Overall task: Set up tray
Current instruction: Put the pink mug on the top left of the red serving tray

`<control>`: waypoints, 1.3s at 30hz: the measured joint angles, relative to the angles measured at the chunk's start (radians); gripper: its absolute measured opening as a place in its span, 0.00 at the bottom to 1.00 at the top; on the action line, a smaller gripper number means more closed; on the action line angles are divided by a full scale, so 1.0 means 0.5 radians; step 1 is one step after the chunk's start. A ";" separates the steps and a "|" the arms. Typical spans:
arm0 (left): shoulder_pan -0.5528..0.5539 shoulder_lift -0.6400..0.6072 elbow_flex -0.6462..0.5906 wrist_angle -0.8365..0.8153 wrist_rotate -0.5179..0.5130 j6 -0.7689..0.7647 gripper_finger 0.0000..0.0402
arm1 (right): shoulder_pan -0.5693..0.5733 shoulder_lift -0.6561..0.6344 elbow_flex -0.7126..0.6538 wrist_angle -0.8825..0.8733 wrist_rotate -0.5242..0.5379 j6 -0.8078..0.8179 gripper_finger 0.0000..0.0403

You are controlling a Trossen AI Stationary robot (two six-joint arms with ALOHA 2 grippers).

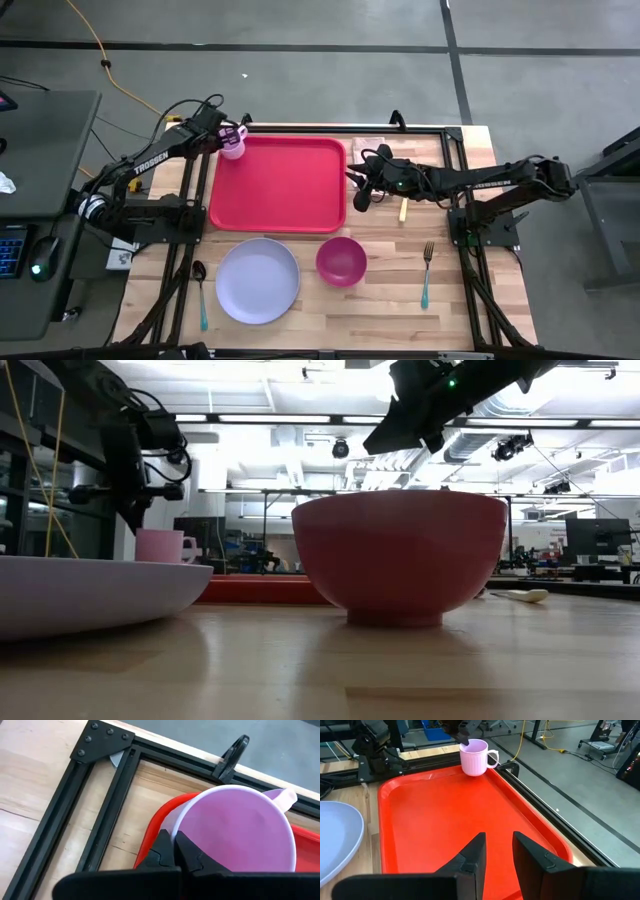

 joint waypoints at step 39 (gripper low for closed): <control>-0.002 0.170 0.000 0.060 -0.015 -0.253 0.03 | 0.000 0.000 0.001 0.001 0.014 0.046 0.18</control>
